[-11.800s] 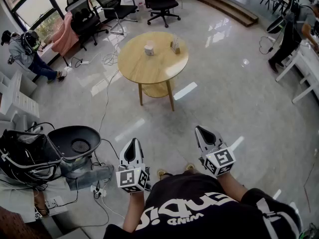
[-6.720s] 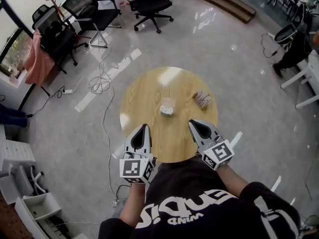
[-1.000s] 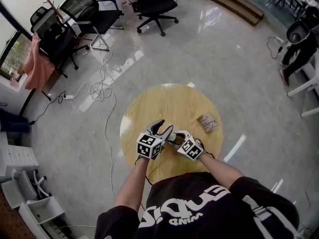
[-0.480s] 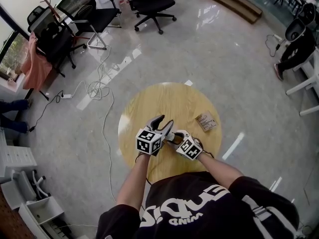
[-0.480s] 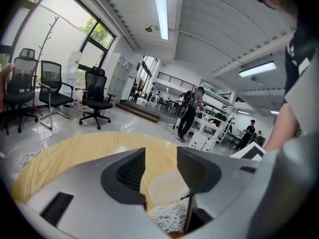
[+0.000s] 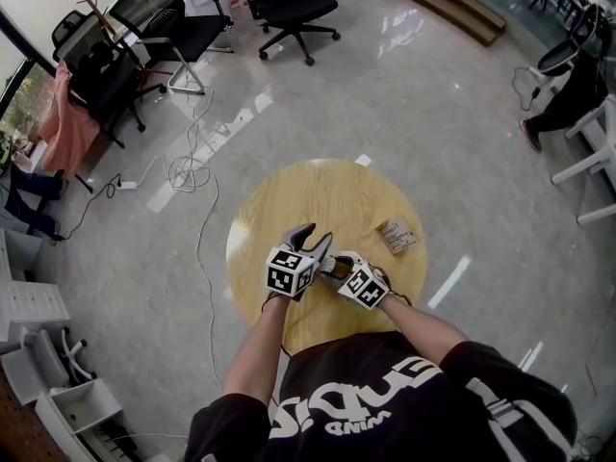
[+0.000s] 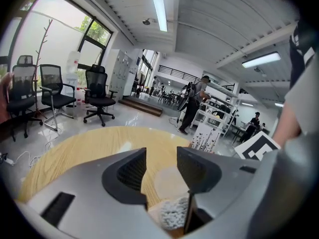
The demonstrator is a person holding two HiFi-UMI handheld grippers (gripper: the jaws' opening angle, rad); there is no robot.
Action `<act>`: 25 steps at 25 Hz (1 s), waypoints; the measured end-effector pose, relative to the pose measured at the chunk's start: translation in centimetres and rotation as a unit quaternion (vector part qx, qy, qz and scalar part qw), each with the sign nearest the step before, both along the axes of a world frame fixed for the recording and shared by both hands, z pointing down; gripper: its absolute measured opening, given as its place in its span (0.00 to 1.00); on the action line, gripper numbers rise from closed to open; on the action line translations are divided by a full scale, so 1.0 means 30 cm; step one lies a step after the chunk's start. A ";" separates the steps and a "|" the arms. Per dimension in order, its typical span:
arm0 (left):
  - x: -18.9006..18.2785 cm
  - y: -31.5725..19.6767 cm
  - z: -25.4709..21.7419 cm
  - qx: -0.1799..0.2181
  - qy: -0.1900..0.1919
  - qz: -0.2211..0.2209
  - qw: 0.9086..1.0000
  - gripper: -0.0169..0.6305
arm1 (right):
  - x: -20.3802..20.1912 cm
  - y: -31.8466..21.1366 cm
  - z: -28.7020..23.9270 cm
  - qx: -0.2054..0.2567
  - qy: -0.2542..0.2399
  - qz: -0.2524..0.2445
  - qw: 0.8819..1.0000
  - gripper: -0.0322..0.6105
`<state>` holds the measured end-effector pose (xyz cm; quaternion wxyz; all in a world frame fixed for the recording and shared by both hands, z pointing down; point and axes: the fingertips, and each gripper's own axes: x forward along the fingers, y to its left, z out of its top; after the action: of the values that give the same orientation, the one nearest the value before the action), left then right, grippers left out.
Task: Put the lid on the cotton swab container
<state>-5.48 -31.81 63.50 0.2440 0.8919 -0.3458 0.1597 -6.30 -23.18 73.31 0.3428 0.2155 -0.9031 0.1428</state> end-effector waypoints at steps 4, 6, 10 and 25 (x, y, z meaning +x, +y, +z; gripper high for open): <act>-0.005 0.006 0.001 0.000 -0.004 -0.003 1.000 0.31 | -0.003 0.005 0.006 -0.006 -0.002 0.000 1.000 0.36; -0.006 0.013 -0.001 -0.001 -0.004 -0.003 1.000 0.31 | -0.005 0.009 0.005 -0.009 -0.006 0.003 1.000 0.36; -0.014 0.031 -0.012 -0.002 0.000 -0.006 1.000 0.31 | 0.002 0.010 0.000 -0.003 0.003 -0.005 1.000 0.36; -0.068 0.119 -0.030 -0.017 0.026 -0.024 0.999 0.31 | -0.005 0.003 -0.001 0.003 0.003 -0.007 1.000 0.36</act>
<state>-7.51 -28.24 62.60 0.2720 0.8829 -0.3577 0.1364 -6.45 -23.09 73.27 0.3455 0.2103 -0.9043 0.1365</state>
